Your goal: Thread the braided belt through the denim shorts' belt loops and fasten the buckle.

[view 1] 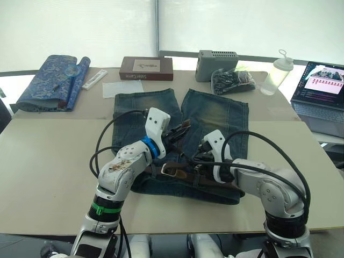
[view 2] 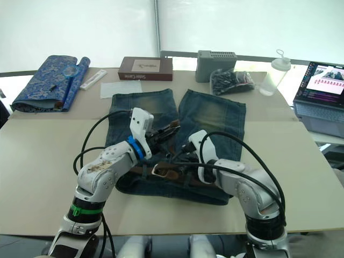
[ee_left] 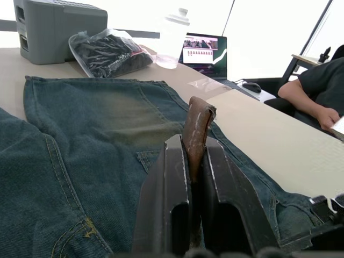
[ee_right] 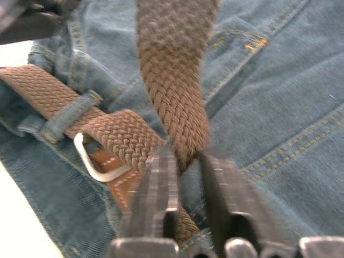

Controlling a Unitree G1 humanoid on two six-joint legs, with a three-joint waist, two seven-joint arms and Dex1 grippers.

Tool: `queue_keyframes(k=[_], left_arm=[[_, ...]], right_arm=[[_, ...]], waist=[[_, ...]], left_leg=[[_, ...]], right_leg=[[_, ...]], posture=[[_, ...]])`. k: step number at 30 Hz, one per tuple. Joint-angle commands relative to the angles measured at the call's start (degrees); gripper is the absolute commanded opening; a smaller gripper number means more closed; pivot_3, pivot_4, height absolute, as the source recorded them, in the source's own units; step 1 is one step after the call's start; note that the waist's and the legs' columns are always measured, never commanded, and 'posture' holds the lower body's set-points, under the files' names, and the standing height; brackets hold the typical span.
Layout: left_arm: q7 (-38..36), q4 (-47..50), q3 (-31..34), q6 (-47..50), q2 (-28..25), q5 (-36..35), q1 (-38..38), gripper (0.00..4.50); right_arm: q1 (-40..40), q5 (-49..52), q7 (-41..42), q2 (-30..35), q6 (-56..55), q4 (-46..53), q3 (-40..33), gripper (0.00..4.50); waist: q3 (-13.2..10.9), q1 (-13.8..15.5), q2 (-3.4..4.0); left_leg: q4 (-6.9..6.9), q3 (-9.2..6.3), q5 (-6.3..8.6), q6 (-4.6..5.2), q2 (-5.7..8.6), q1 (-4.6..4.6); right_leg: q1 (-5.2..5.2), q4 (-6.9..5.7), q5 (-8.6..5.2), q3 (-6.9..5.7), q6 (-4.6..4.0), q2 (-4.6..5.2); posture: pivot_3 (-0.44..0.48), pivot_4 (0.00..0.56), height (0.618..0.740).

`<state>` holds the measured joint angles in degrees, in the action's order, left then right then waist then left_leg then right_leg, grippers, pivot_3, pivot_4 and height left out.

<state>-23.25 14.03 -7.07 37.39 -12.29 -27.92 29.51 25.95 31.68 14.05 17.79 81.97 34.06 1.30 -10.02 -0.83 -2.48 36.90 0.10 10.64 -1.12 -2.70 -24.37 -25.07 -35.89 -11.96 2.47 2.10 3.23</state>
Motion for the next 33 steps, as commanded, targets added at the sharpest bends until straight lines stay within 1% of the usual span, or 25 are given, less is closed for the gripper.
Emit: queue_keyframes(k=[1, 2, 3, 4, 7, 9, 10, 12, 14, 16, 17, 20, 22, 23, 25, 27, 29, 30, 33], left_arm=[[-2.69, 2.96, 1.79, 1.09, 0.10, -3.59, -0.01, 0.41], [-2.73, 2.99, 3.11, 2.54, 0.31, -5.41, -0.03, 0.87], [-2.73, 3.11, 4.55, 4.00, 0.21, -7.26, -0.08, 1.20], [-3.17, 2.97, 7.34, 6.78, -0.46, -10.91, -0.24, 1.64], [-4.23, 2.62, 12.56, 12.06, -2.63, -17.62, -0.66, 3.01], [-5.84, 1.18, 16.19, 14.81, -5.15, -21.57, -1.44, 3.01], [-6.22, 0.19, 17.24, 15.73, -6.03, -22.56, -1.84, 2.87], [-7.90, -0.52, 16.47, 16.16, -7.72, -22.28, -2.73, 2.09], [-10.46, -0.02, 12.84, 15.05, -9.53, -19.72, -4.20, 1.14], [-10.68, -0.39, 9.87, 14.04, -9.58, -17.46, -5.06, 0.13], [-10.57, -0.96, 7.65, 13.35, -9.60, -15.41, -5.42, 0.06], [-10.57, -3.83, 0.42, 10.52, -10.45, -7.75, -6.79, 0.06], [-11.83, -5.61, -5.03, 6.90, -12.36, -1.76, -7.96, 0.06], [-12.86, -5.98, -7.09, 5.53, -13.07, 0.08, -8.87, 0.06], [-13.66, -7.19, -9.21, 4.04, -13.60, 2.48, -10.22, 0.06], [-14.54, -8.82, -11.28, 1.25, -15.20, 6.07, -11.61, 0.06], [-14.63, -10.44, -10.21, -0.74, -16.18, 7.70, -12.76, 0.06], [-14.98, -10.43, -8.35, -1.11, -16.09, 6.71, -13.06, 0.06], [-14.82, -9.30, 0.09, 0.72, -13.36, -0.39, -12.27, 0.06]], right_arm=[[0.69, -0.17, -1.08, -1.04, 0.91, 1.43, -1.56, 0.01], [0.60, -0.11, -1.22, -1.25, 1.15, 1.66, -1.58, 0.00], [0.43, -0.03, -1.37, -1.48, 1.45, 2.01, -1.63, 0.00], [0.06, 0.02, -1.57, -1.74, 1.66, 2.50, -1.77, 0.00], [-0.92, 0.14, -1.97, -2.19, 1.98, 3.62, -2.04, 0.00], [-2.54, 0.03, -2.36, -2.39, 1.30, 4.61, -2.19, 0.00], [-3.50, -0.12, -2.51, -2.48, 0.85, 4.99, -2.22, 0.00], [-5.30, -0.92, -2.97, -2.30, -0.49, 5.24, -1.79, 0.00], [-7.75, -2.17, -3.27, -1.28, -2.82, 5.22, -0.36, 0.00], [-9.87, -3.28, -3.49, -0.82, -5.41, 5.13, 0.68, 0.00], [-11.01, -3.70, -3.48, -0.65, -6.62, 5.17, 1.20, 0.00], [-13.98, -5.43, -3.23, 0.23, -10.49, 5.39, 3.18, 0.00], [-15.44, -6.23, -3.22, 0.45, -12.40, 5.18, 3.91, 0.00], [-16.05, -6.89, -3.30, 0.69, -13.43, 4.82, 4.36, 0.00], [-16.85, -7.82, -3.21, 1.04, -14.97, 4.08, 4.95, 0.00], [-17.50, -9.18, -3.25, 1.94, -16.59, 3.45, 6.00, 0.00], [-17.94, -9.93, -3.09, 2.25, -17.91, 3.00, 6.72, 0.00], [-18.01, -10.12, -3.04, 2.25, -18.39, 2.79, 6.94, 0.00], [-18.10, -10.35, -2.72, 2.22, -20.05, 2.33, 7.45, 0.00]], waist=[[0.00, -0.05, 0.00], [0.00, -0.05, 0.00], [0.00, -0.08, 0.00], [0.00, -0.15, 0.00], [0.00, -0.38, 0.00], [0.00, -0.40, 0.01], [0.00, -0.40, 0.01], [0.00, -0.38, 0.01], [0.00, -0.06, 0.01], [0.00, 0.16, 0.01], [0.00, 0.21, 0.00], [0.01, 0.06, 0.01], [0.01, -0.02, 0.01], [0.01, -0.11, 0.01], [0.08, -0.05, 0.08], [0.19, 0.00, 0.19], [0.36, 0.00, 0.26], [0.43, -0.07, 0.31], [0.43, -0.34, 0.34]], left_leg=[[0.00, 0.00, 0.00, 0.00, 0.00, 0.00], [0.00, 0.00, 0.00, 0.00, 0.00, 0.00], [0.00, 0.00, 0.00, 0.00, -0.01, 0.00], [0.00, 0.00, 0.00, 0.00, -0.01, 0.00], [0.00, -0.01, 0.00, 0.01, -0.03, 0.03], [0.00, -0.03, -0.01, 0.01, -0.04, 0.04], [0.00, -0.04, -0.01, 0.01, -0.05, 0.05], [0.00, -0.03, 0.00, 0.01, -0.05, 0.04], [0.00, -0.02, -0.01, 0.01, -0.02, 0.03], [0.01, -0.02, -0.01, 0.00, 0.02, 0.03], [0.01, -0.01, -0.01, 0.00, 0.05, 0.02], [0.04, 0.01, -0.01, 0.00, 0.06, 0.02], [0.03, 0.01, 0.00, 0.00, 0.04, 0.06], [0.03, 0.01, 0.00, 0.01, 0.02, 0.07], [0.02, 0.00, 0.00, 0.00, -0.03, 0.12], [0.02, 0.01, 0.00, 0.00, -0.03, 0.18], [0.02, 0.02, 0.00, 0.00, -0.03, 0.27], [0.02, 0.02, 0.00, 0.00, -0.03, 0.35], [0.01, 0.04, 0.02, 0.00, -0.07, 0.62]], right_leg=[[0.00, 0.00, 0.00, 0.00, 0.00, 0.00], [0.00, -0.01, 0.00, 0.00, 0.00, 0.00], [0.00, -0.01, 0.00, 0.00, 0.00, 0.00], [0.00, -0.01, 0.00, 0.00, 0.00, 0.00], [-0.01, -0.07, 0.00, 0.00, 0.00, -0.02], [-0.02, -0.11, -0.01, -0.02, -0.02, -0.04], [-0.02, -0.11, -0.02, -0.03, -0.03, -0.05], [-0.02, -0.11, -0.03, -0.03, -0.04, -0.04], [-0.01, -0.09, -0.02, -0.03, -0.03, -0.01], [0.01, -0.05, -0.03, -0.03, -0.03, 0.05], [0.03, -0.02, -0.04, -0.03, -0.03, 0.07], [0.04, 0.01, -0.07, 0.00, -0.08, 0.08], [0.04, -0.01, -0.14, 0.00, -0.21, 0.06], [0.04, -0.04, -0.18, 0.00, -0.28, 0.04], [0.05, -0.09, -0.23, -0.01, -0.37, 0.01], [0.11, -0.09, -0.27, -0.01, -0.43, 0.02], [0.20, -0.08, -0.29, -0.01, -0.45, 0.03], [0.28, -0.05, -0.29, -0.01, -0.46, 0.03], [0.53, 0.00, -0.30, -0.02, -0.47, 0.04]], posture=[[0.000, 0.150, 0.718], [0.000, 0.150, 0.718], [0.000, 0.150, 0.718], [0.000, 0.150, 0.718], [0.000, 0.150, 0.718], [0.000, 0.150, 0.718], [0.000, 0.150, 0.718], [0.000, 0.150, 0.718], [0.000, 0.150, 0.718], [0.000, 0.150, 0.718], [0.000, 0.150, 0.718], [0.000, 0.150, 0.718], [0.000, 0.150, 0.718], [0.000, 0.150, 0.718], [0.000, 0.150, 0.718], [0.000, 0.150, 0.718], [0.000, 0.150, 0.718], [0.000, 0.150, 0.718], [0.000, 0.150, 0.718]])
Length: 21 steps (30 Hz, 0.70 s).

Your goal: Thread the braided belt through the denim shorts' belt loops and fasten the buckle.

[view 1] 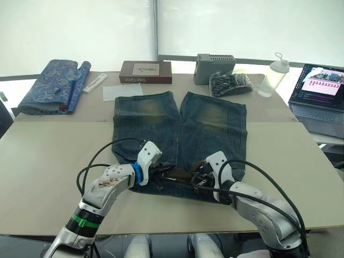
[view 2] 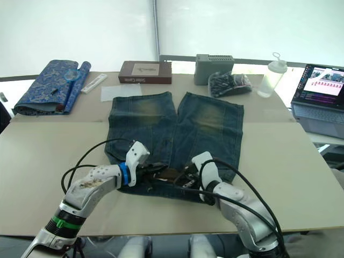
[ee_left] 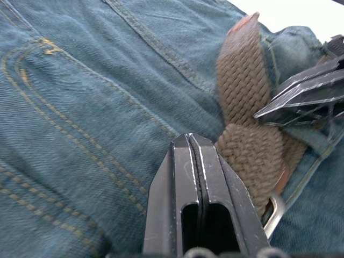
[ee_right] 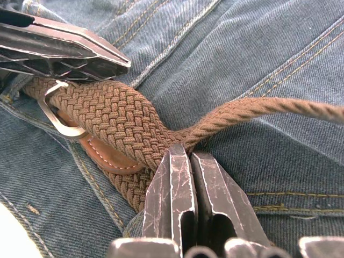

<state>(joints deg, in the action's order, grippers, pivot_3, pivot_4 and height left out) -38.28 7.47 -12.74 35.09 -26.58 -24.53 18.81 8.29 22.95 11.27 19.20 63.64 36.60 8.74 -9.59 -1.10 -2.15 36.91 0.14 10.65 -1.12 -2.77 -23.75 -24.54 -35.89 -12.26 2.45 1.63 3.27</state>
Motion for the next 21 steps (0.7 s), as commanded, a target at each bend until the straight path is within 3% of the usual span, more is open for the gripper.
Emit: queue_keyframes(k=[1, 4, 8, 15, 21], left_arm=[[0.43, -2.31, 8.29, 3.82, 1.94, -6.15, -1.08, 0.06], [2.61, -1.52, 17.83, 10.57, 5.29, -17.40, 2.55, 0.06], [0.91, 5.03, 16.35, 14.93, 4.44, -20.51, 3.68, 0.06], [0.04, 9.22, 8.31, 15.17, 3.42, -16.64, 3.51, 0.06], [1.18, -0.22, -0.49, 8.47, -1.10, -2.23, -1.55, 0.06]], right_arm=[[-0.48, -1.66, 0.08, 0.78, -2.09, -0.29, 0.13, 0.00], [-0.64, -1.78, 0.19, 0.53, -3.07, -0.55, 0.29, 0.00], [-0.89, -2.19, 0.88, 0.42, -4.75, -0.91, 0.45, 0.00], [-0.71, -2.58, 1.97, 0.30, -6.89, -1.07, 0.02, 0.00], [-1.10, -2.55, 2.26, 0.25, -7.02, -0.82, -0.47, 0.00]], waist=[[-0.01, -0.04, 0.01], [-0.04, 0.05, -0.03], [-0.05, 0.06, -0.05], [-0.05, 0.10, -0.05], [-0.05, 0.02, -0.04]], left_leg=[[0.00, 0.00, 0.00, 0.00, -0.02, 0.00], [0.00, -0.02, -0.01, 0.00, -0.06, -0.05], [0.01, -0.03, -0.01, 0.00, -0.03, -0.07], [0.00, 0.01, 0.00, 0.00, 0.01, -0.13], [0.00, 0.01, 0.00, 0.00, 0.00, -0.06]], right_leg=[[0.00, 0.00, 0.00, -0.02, 0.00, 0.00], [-0.03, -0.02, 0.02, -0.10, 0.02, 0.00], [-0.02, -0.03, 0.03, -0.10, 0.02, -0.01], [0.00, 0.09, 0.01, -0.05, 0.06, 0.00], [-0.01, 0.04, 0.00, -0.04, 0.04, -0.02]], posture=[[0.000, 0.150, 0.718], [0.000, 0.150, 0.718], [0.000, 0.150, 0.718], [0.000, 0.150, 0.718], [0.000, 0.150, 0.718]])
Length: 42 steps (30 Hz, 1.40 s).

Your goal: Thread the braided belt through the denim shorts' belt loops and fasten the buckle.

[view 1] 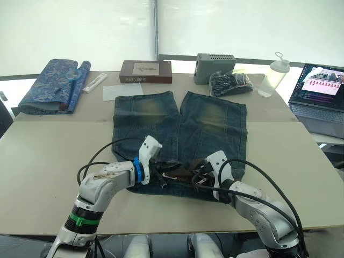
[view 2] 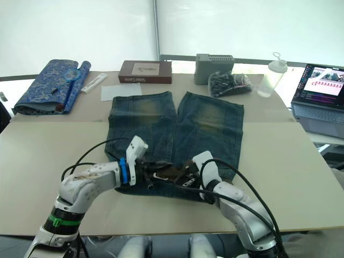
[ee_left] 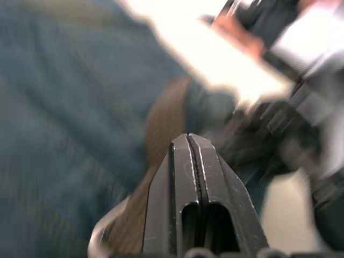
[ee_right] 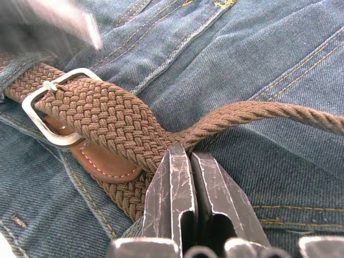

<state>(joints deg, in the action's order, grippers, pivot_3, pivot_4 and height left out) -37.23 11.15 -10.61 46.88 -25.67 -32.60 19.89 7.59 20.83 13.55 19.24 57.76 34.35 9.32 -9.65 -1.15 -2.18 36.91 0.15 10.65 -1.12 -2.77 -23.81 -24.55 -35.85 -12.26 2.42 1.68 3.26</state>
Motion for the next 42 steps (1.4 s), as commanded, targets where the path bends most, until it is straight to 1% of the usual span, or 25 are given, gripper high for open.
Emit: queue_keyframes(k=[1, 3, 5, 6, 8, 9, 10, 12, 14, 15, 17, 19, 21, 26, 29, 31, 34, 36, 42], left_arm=[[0.02, -5.11, -3.08, -4.15, -2.46, 7.04, -3.54, 0.06], [0.71, -7.54, -3.53, -6.48, -3.06, 9.69, -4.81, 0.06], [1.74, -10.23, -2.51, -9.00, -3.27, 11.42, -5.60, 0.06], [1.78, -10.37, -0.34, -9.95, -2.82, 10.38, -5.87, 0.06], [1.28, -7.79, 7.04, -9.16, -0.21, 3.04, -5.48, 0.06], [0.87, -6.13, 9.99, -7.66, 0.69, -0.64, -4.99, 0.06], [0.65, -4.55, 11.84, -6.44, 0.94, -2.87, -4.18, 0.06], [0.57, -2.89, 13.06, -5.25, 0.75, -3.99, -3.20, 0.06], [0.18, -0.64, 13.17, -2.83, -0.36, -5.09, -0.49, 0.06], [0.23, 0.20, 13.31, -1.41, -0.64, -5.93, 1.26, 0.28], [-0.35, 1.90, 12.69, 1.93, -1.76, -7.26, 5.39, 0.87], [-0.60, 2.81, 11.01, 3.03, -2.94, -6.08, 9.74, 1.79], [-0.43, 2.57, 10.12, 6.25, -3.65, -6.48, 14.24, 2.73], [-1.04, 0.61, 5.58, 11.83, -5.25, -4.64, 23.71, 2.73], [1.55, -2.65, 2.55, 15.63, -4.65, -1.80, 29.26, 2.73], [2.34, -4.00, 1.13, 17.72, -4.15, -0.64, 31.65, 2.73], [2.93, -4.79, -3.51, 18.50, -4.54, 3.30, 34.08, 2.73], [3.72, -5.45, -6.33, 17.30, -4.30, 6.61, 35.20, 2.73], [4.21, -6.28, -10.25, 15.17, -2.46, 12.10, 37.18, 2.73]], right_arm=[[-0.48, -0.28, 0.03, 0.15, -1.11, 1.59, -1.28, 0.00], [-0.53, -0.03, 0.20, -0.03, -1.47, 1.73, -1.65, 0.00], [-0.23, 0.51, 0.36, -0.74, -1.87, 1.75, -2.08, 0.00], [0.18, 0.55, 0.81, -0.89, -2.90, 1.87, -2.00, 0.00], [1.40, 1.03, 1.80, -1.52, -4.94, 2.35, -2.10, 0.00], [2.00, 0.94, 2.30, -1.47, -6.13, 2.49, -1.94, 0.00], [2.70, 0.61, 2.84, -1.16, -7.16, 2.54, -1.60, 0.00], [3.38, 0.06, 3.57, -0.68, -8.38, 2.39, -1.10, 0.00], [4.87, -1.86, 4.68, 0.83, -10.90, 1.66, 0.40, 0.00], [5.71, -2.79, 5.28, 1.60, -11.99, 1.18, 1.24, 0.00], [7.59, -4.74, 6.39, 2.94, -13.78, -0.15, 3.10, 0.00], [9.68, -7.32, 7.96, 4.64, -16.27, -1.77, 5.48, 0.00], [11.25, -9.19, 9.18, 5.43, -18.52, -3.31, 7.16, 0.00], [14.70, -13.85, 12.20, 6.81, -23.74, -6.50, 10.84, 0.00], [16.75, -16.56, 13.91, 7.49, -26.21, -8.00, 12.68, 0.00], [17.79, -18.11, 14.99, 7.75, -27.44, -8.72, 13.61, 0.00], [19.18, -20.37, 16.40, 7.76, -28.77, -9.56, 14.64, 0.00], [19.91, -21.46, 17.06, 7.45, -29.26, -9.92, 15.04, 0.00], [21.02, -23.60, 18.35, 6.22, -29.57, -10.52, 15.40, 0.00]], waist=[[0.03, 0.17, -0.01], [0.05, 0.18, 0.02], [0.06, 0.02, 0.05], [0.07, -0.01, 0.06], [0.06, -0.48, 0.08], [0.04, -0.70, 0.09], [-0.01, -0.76, 0.10], [-0.03, -0.85, 0.11], [-0.04, -0.80, 0.11], [-0.05, -0.66, 0.09], [-0.07, -0.35, 0.07], [-0.10, -0.07, 0.03], [-0.10, 0.12, 0.03], [-0.13, 0.00, 0.00], [-0.14, -0.04, -0.01], [-0.14, -0.06, -0.02], [-0.14, -0.06, -0.01], [-0.15, 0.02, -0.02], [-0.16, 0.16, -0.02]], left_leg=[[0.00, -0.01, 0.00, 0.00, -0.02, -0.01], [0.00, 0.00, 0.01, -0.01, -0.03, 0.09], [0.00, 0.03, 0.01, -0.02, -0.03, 0.15], [-0.01, 0.02, 0.03, -0.04, -0.04, 0.29], [-0.06, 0.02, 0.27, -0.45, -0.06, 0.42], [-0.09, 0.00, 0.28, -0.46, -0.07, 0.40], [-0.10, -0.03, 0.28, -0.45, -0.09, 0.36], [-0.10, -0.05, 0.13, -0.21, -0.08, 0.16], [-0.10, -0.04, 0.00, -0.01, -0.07, 0.02], [-0.10, -0.04, 0.00, 0.00, -0.05, -0.06], [-0.09, -0.02, 0.00, 0.00, 0.00, -0.32], [-0.03, -0.03, -0.01, 0.00, 0.04, -0.61], [-0.02, -0.01, -0.01, 0.00, 0.05, -0.63], [-0.05, -0.02, 0.00, 0.02, 0.05, -0.61], [-0.05, -0.01, 0.00, 0.02, 0.05, -0.58], [-0.03, -0.02, -0.01, 0.02, 0.05, -0.56], [-0.03, -0.02, -0.01, 0.02, 0.05, -0.55], [-0.04, -0.01, -0.01, 0.02, 0.05, -0.56], [-0.02, -0.01, -0.01, 0.02, 0.05, -0.60]], right_leg=[[0.00, 0.00, -0.01, -0.02, -0.01, 0.00], [0.11, 0.03, -0.02, -0.03, -0.03, 0.04], [0.14, 0.03, -0.02, -0.02, -0.04, 0.07], [0.21, 0.03, -0.02, -0.02, -0.04, 0.07], [0.25, 0.03, -0.02, -0.03, -0.06, 0.07], [0.20, 0.03, -0.02, -0.04, -0.06, 0.06], [0.18, 0.00, -0.02, -0.09, -0.06, 0.05], [0.03, -0.03, -0.01, -0.14, -0.06, 0.04], [-0.05, -0.05, 0.00, -0.13, -0.06, 0.02], [-0.10, -0.03, 0.01, -0.11, -0.05, 0.02], [-0.29, -0.02, 0.05, -0.09, 0.13, 0.04], [-0.54, -0.02, 0.24, -0.06, 0.45, 0.04], [-0.55, 0.01, 0.23, -0.05, 0.47, 0.04], [-0.56, -0.01, 0.19, -0.05, 0.48, 0.02], [-0.56, -0.06, 0.19, -0.04, 0.47, 0.01], [-0.56, -0.10, 0.20, -0.04, 0.46, 0.00], [-0.56, -0.12, 0.20, -0.03, 0.46, -0.01], [-0.57, -0.12, 0.20, -0.01, 0.46, -0.01], [-0.58, -0.13, 0.20, -0.01, 0.46, 0.00]], posture=[[0.000, 0.150, 0.718], [0.000, 0.150, 0.718], [0.000, 0.150, 0.718], [0.000, 0.150, 0.718], [0.000, 0.150, 0.718], [0.000, 0.150, 0.718], [0.000, 0.150, 0.718], [0.000, 0.150, 0.718], [0.000, 0.150, 0.718], [0.000, 0.150, 0.718], [0.000, 0.150, 0.718], [0.000, 0.150, 0.718], [0.000, 0.150, 0.718], [0.000, 0.150, 0.718], [0.000, 0.150, 0.718], [0.000, 0.150, 0.718], [0.000, 0.150, 0.718], [0.000, 0.150, 0.718], [0.000, 0.150, 0.718]])
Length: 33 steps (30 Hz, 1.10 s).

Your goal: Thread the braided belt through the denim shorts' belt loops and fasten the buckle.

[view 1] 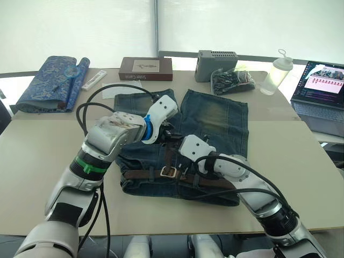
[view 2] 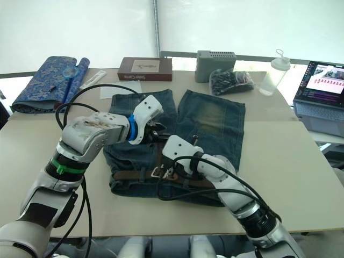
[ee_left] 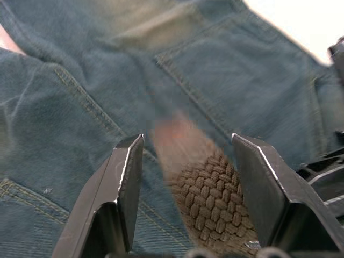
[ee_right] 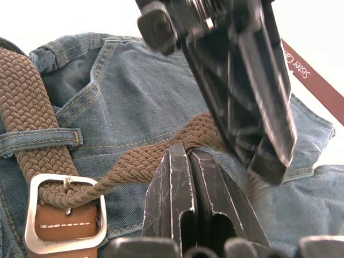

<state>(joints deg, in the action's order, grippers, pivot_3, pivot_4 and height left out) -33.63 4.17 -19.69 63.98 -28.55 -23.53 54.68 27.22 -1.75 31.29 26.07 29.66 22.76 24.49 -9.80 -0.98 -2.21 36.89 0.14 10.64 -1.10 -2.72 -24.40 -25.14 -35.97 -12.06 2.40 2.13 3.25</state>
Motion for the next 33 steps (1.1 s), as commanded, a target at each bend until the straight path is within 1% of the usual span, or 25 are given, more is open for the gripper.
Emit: queue_keyframes(k=[1, 3, 4, 6, 7, 8, 10, 13, 16, 19, 22, 24, 27, 29, 30, 31, 32, 33], left_arm=[[0.76, 0.66, -2.58, -2.71, 0.10, 4.78, 2.55, 2.73], [0.58, 0.95, -2.94, -1.60, 0.36, 5.48, 2.70, 2.73], [0.70, 1.11, -1.64, -0.29, 1.17, 4.83, 2.98, 2.73], [1.11, 0.39, 5.29, 5.36, 4.27, 0.64, 4.59, 2.73], [0.95, -0.18, 7.61, 6.88, 4.34, -0.24, 5.40, 2.73], [0.28, -0.89, 9.70, 8.29, 3.57, -1.06, 6.12, 2.73], [-1.64, -1.36, 11.07, 8.92, 0.62, -1.62, 5.94, 2.73], [-3.31, -0.80, 11.10, 8.62, -2.39, -2.05, 3.72, 2.73], [-5.60, 2.21, 13.08, 12.24, -4.92, -5.32, -0.76, 2.73], [-5.63, 4.36, 16.42, 17.64, -5.13, -8.65, -2.71, 2.73], [-5.00, 5.20, 20.04, 24.11, -3.88, -11.46, -3.73, 2.73], [-4.41, 5.14, 22.91, 27.00, -2.69, -12.55, -4.72, 2.73], [-3.16, 4.20, 26.79, 28.52, -0.90, -14.67, -6.72, 2.73], [-2.16, 4.87, 27.11, 28.52, -0.79, -14.81, -8.82, 2.73], [-1.52, 6.48, 25.14, 27.18, -2.04, -13.66, -10.23, 2.73], [-1.21, 9.19, 20.70, 22.37, -4.85, -10.88, -12.06, 2.73], [-0.93, 11.08, 18.47, 18.63, -5.98, -9.32, -13.28, 2.73], [-0.28, 11.99, 18.48, 16.62, -5.32, -9.05, -13.64, 2.73]], right_arm=[[1.52, -1.27, 0.76, -0.86, -1.41, 0.99, 0.22, 0.00], [1.75, -1.75, 1.04, -1.29, -1.21, 0.90, 0.27, 0.00], [1.86, -2.07, 1.15, -1.48, -1.08, 0.84, 0.36, 0.00], [2.08, -2.75, 1.34, -1.79, -0.83, 0.85, 0.62, 0.00], [2.16, -3.02, 1.50, -1.86, -0.73, 0.85, 0.78, 0.00], [2.21, -3.19, 1.75, -1.96, -0.49, 0.88, 0.93, 0.00], [2.14, -2.55, 2.58, -2.56, 0.38, 0.62, 0.89, 0.00], [1.55, 0.73, 4.24, -4.40, 4.14, -0.17, -0.17, 0.00], [1.94, 0.94, 5.26, -4.61, 3.52, -2.10, -0.27, 0.00], [2.29, 0.72, 6.78, -3.97, 2.00, -1.75, 0.57, 0.00], [2.90, 0.38, 8.67, -3.55, -1.59, -2.58, 1.76, 0.00], [3.27, -0.01, 9.53, -3.38, -3.54, -3.39, 2.39, 0.00], [3.74, -0.56, 10.71, -3.24, -7.17, -4.69, 2.83, 0.00], [3.74, -0.75, 11.13, -3.13, -8.49, -5.23, 2.58, 0.00], [3.72, -1.02, 11.24, -2.94, -8.80, -5.40, 2.46, 0.00], [3.61, -1.34, 11.37, -2.64, -9.04, -5.42, 2.35, 0.00], [3.45, -1.57, 11.52, -2.39, -9.25, -5.33, 2.28, 0.00], [3.32, -1.69, 11.63, -2.27, -9.36, -5.24, 2.23, 0.00]], waist=[[0.00, 0.00, 0.00], [0.00, -0.06, 0.00], [0.00, -0.04, 0.00], [-0.01, 0.04, 0.00], [-0.01, 0.06, -0.01], [-0.06, -0.04, -0.05], [-0.07, -0.68, -0.06], [-0.07, -1.24, -0.06], [-0.07, -1.35, -0.06], [-0.17, -1.16, -0.23], [-0.24, -1.09, -0.35], [-0.24, -1.15, -0.36], [-0.24, -1.21, -0.36], [-0.24, -1.24, -0.36], [-0.24, -1.26, -0.36], [-0.24, -1.36, -0.35], [-0.25, -1.43, -0.37], [-0.25, -1.38, -0.37]], left_leg=[[0.00, 0.00, 0.00, 0.00, 0.00, 0.00], [0.00, 0.00, 0.00, 0.00, 0.00, 0.03], [0.00, 0.00, 0.00, 0.00, 0.00, 0.04], [0.01, 0.00, 0.00, 0.00, 0.00, 0.03], [0.03, 0.00, 0.00, 0.00, 0.00, 0.01], [0.06, 0.00, 0.00, 0.00, 0.00, 0.00], [0.10, 0.00, 0.00, 0.00, -0.01, 0.00], [0.05, -0.03, 0.00, 0.00, -0.02, 0.14], [0.06, -0.02, 0.00, 0.00, -0.02, 0.15], [0.10, -0.02, -0.01, -0.01, -0.01, 0.08], [0.11, -0.04, -0.02, -0.02, -0.02, 0.04], [0.11, -0.03, -0.02, -0.02, -0.01, 0.08], [0.11, -0.03, -0.02, -0.02, -0.01, 0.11], [0.12, -0.04, -0.02, -0.03, -0.01, 0.12], [0.12, -0.04, -0.03, -0.03, -0.02, 0.13], [0.12, -0.04, -0.03, -0.04, -0.02, 0.15], [0.11, -0.04, -0.03, -0.05, -0.02, 0.16], [0.11, -0.04, -0.04, -0.06, -0.02, 0.16]], right_leg=[[0.00, -0.01, 0.00, 0.00, 0.00, 0.00], [0.00, -0.05, 0.00, 0.01, 0.00, -0.01], [0.00, -0.06, 0.00, 0.01, -0.01, -0.01], [-0.01, -0.09, -0.01, 0.00, -0.01, -0.01], [-0.01, -0.10, -0.01, 0.00, -0.01, 0.00], [-0.02, -0.09, -0.01, 0.00, -0.01, -0.01], [-0.04, -0.12, 0.00, 0.01, 0.00, -0.02], [0.01, -0.22, -0.02, 0.04, -0.03, -0.04], [0.04, -0.25, -0.02, 0.04, -0.04, -0.03], [0.01, -0.25, -0.01, 0.03, -0.03, -0.01], [0.00, -0.25, -0.01, -0.01, -0.03, -0.01], [0.02, -0.23, -0.01, 0.01, -0.03, 0.00], [0.02, -0.27, 0.00, 0.01, -0.03, -0.01], [0.02, -0.32, 0.00, 0.01, -0.04, -0.01], [0.02, -0.32, 0.01, 0.01, -0.05, -0.01], [0.02, -0.35, 0.01, 0.02, -0.05, -0.01], [0.02, -0.37, 0.01, 0.04, -0.06, -0.01], [0.01, -0.37, 0.02, 0.04, -0.07, -0.02]], posture=[[0.000, 0.150, 0.718], [0.000, 0.150, 0.718], [0.000, 0.150, 0.718], [0.000, 0.150, 0.718], [0.000, 0.150, 0.718], [0.000, 0.150, 0.718], [0.000, 0.150, 0.718], [0.000, 0.150, 0.718], [0.000, 0.150, 0.718], [0.000, 0.150, 0.718], [0.000, 0.150, 0.718], [0.000, 0.150, 0.718], [0.000, 0.150, 0.718], [0.000, 0.150, 0.718], [0.000, 0.150, 0.718], [0.000, 0.150, 0.718], [0.000, 0.150, 0.718], [0.000, 0.150, 0.718]])
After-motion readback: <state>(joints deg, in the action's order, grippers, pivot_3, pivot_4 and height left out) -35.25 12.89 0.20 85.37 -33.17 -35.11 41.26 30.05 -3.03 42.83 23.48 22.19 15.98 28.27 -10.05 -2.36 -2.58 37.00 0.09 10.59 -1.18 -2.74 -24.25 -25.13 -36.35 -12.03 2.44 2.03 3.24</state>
